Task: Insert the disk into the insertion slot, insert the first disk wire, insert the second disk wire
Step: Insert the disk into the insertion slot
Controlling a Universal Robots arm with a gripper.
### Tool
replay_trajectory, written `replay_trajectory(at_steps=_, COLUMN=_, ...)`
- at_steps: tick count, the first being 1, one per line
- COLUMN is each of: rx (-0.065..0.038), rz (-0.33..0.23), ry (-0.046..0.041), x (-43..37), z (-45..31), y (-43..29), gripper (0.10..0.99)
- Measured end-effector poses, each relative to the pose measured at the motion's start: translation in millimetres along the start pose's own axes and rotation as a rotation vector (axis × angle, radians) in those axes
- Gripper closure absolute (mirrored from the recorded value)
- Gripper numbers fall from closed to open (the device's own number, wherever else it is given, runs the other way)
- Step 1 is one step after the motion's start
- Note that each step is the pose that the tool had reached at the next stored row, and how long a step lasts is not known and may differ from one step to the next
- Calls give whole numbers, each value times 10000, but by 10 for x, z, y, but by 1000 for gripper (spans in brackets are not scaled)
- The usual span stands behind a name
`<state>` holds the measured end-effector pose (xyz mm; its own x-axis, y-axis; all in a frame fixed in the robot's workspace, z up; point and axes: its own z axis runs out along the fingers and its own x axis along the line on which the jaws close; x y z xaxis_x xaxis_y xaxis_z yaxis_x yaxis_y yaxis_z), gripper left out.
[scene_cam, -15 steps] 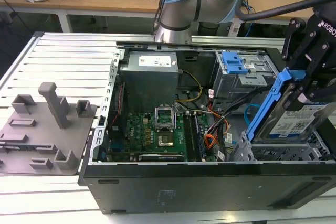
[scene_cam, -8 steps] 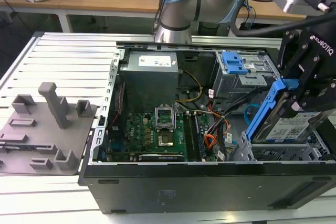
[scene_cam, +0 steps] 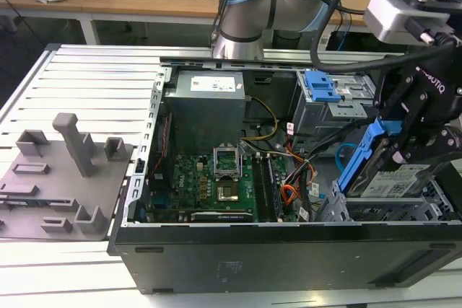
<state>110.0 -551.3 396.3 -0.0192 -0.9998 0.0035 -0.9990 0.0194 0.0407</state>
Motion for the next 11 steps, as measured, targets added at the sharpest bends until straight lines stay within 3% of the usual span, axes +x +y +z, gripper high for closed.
replay_trajectory(at_steps=7, rx=1, rz=-1, ry=-2, x=0, z=7, y=-1, gripper=722)
replay_trajectory(at_steps=9, rx=1, rz=0, ry=-1, x=0, z=7, y=0, gripper=647)
replay_trajectory(at_steps=11, rx=0, rz=0, ry=-2, x=0, z=8, y=-1, gripper=647)
